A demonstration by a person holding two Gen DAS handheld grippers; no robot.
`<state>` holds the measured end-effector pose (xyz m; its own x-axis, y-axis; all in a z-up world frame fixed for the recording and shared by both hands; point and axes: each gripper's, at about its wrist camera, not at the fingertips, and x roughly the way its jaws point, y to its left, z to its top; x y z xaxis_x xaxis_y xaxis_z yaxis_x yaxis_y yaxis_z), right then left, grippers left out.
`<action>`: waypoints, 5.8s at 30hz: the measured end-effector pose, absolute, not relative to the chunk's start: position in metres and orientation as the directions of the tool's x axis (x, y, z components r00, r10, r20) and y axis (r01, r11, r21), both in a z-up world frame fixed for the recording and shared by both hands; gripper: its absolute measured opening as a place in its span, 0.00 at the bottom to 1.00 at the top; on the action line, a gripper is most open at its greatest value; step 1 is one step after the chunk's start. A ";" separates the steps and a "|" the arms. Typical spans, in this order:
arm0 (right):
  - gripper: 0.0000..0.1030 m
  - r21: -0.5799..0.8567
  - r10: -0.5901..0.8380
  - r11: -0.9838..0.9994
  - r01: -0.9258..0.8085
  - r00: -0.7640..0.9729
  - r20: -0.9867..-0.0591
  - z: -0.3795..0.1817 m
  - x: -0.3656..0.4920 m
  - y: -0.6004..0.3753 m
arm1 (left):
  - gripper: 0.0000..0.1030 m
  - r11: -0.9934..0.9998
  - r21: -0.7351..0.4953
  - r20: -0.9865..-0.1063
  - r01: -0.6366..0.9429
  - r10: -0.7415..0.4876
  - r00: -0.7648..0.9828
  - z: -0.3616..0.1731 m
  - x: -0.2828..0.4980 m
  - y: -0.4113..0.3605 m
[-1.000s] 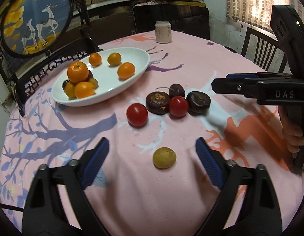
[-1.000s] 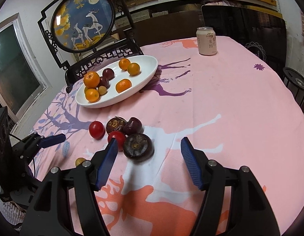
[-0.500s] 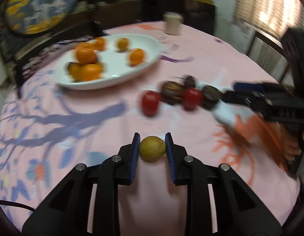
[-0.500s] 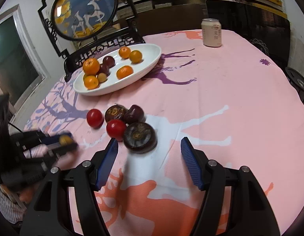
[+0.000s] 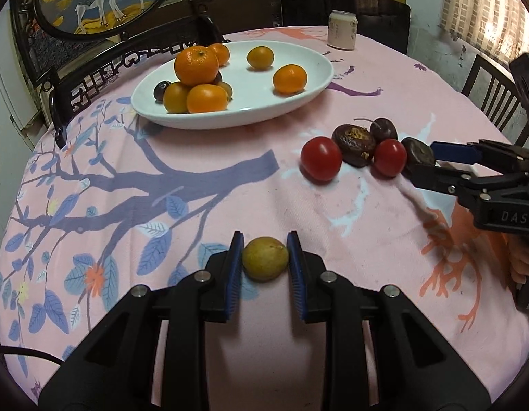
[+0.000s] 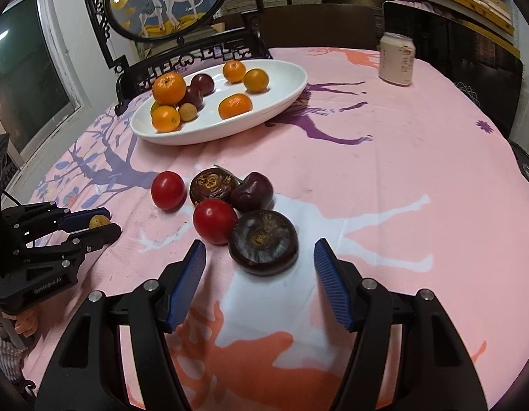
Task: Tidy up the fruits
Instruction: 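Grasp the small yellow fruit with the left tool, then place the yellow fruit on the plate with the left tool while the right tool places a dark plum, then withdraw both tools from the plate, then grasp a red plum with the left tool while the right tool grasps another red plum, place both on plate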
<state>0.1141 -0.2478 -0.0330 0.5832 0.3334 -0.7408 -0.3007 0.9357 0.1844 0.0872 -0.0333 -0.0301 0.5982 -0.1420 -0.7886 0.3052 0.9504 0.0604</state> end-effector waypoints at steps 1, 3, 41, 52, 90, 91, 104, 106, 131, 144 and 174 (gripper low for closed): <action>0.60 0.184 0.335 0.934 -0.306 0.578 -0.744 -0.034 0.116 -0.246 | 0.26 0.950 0.061 -0.789 0.306 -0.141 0.599 -0.030 0.087 -0.034; 0.58 0.182 0.341 0.930 -0.319 0.567 -0.750 -0.036 0.120 -0.243 | 0.26 0.950 0.064 -0.788 0.306 -0.140 0.600 -0.031 0.087 -0.034; 0.41 0.275 0.392 0.920 -0.279 0.690 -0.609 0.033 0.212 -0.253 | 0.26 0.969 0.014 -0.729 0.245 -0.158 0.667 0.017 0.209 -0.065; 0.59 0.317 0.404 0.913 -0.257 0.675 -0.617 0.011 0.250 -0.247 | 0.66 0.971 -0.063 -0.706 0.230 -0.206 0.678 0.008 0.217 -0.051; 0.68 0.209 0.393 0.915 -0.344 0.650 -0.651 -0.011 0.094 -0.242 | 0.95 0.982 0.177 -0.669 0.060 0.076 0.739 0.001 0.110 -0.030; 0.68 0.211 0.394 0.915 -0.344 0.646 -0.653 -0.012 0.094 -0.242 | 0.96 0.982 0.178 -0.670 0.061 0.076 0.739 0.000 0.110 -0.029; 0.68 0.210 0.419 0.895 -0.393 0.585 -0.694 -0.025 0.097 -0.218 | 0.96 0.982 0.177 -0.676 0.059 0.077 0.733 0.000 0.112 -0.028; 0.68 0.218 0.424 0.894 -0.393 0.576 -0.699 -0.027 0.099 -0.215 | 0.96 0.982 0.180 -0.677 0.061 0.079 0.732 0.000 0.111 -0.029; 0.32 0.210 0.423 0.889 -0.406 0.558 -0.714 -0.027 0.108 -0.214 | 0.97 0.975 0.166 -0.682 0.146 0.006 0.731 -0.002 0.106 -0.042; 0.32 0.319 0.409 0.911 -0.260 0.661 -0.630 -0.001 0.113 -0.279 | 0.94 0.943 0.060 -0.715 0.327 -0.187 0.673 -0.016 0.125 -0.071; 0.46 0.353 0.435 0.897 -0.266 0.680 -0.591 0.023 0.240 -0.232 | 0.69 0.989 -0.044 -0.651 0.144 -0.138 0.746 0.024 0.210 -0.045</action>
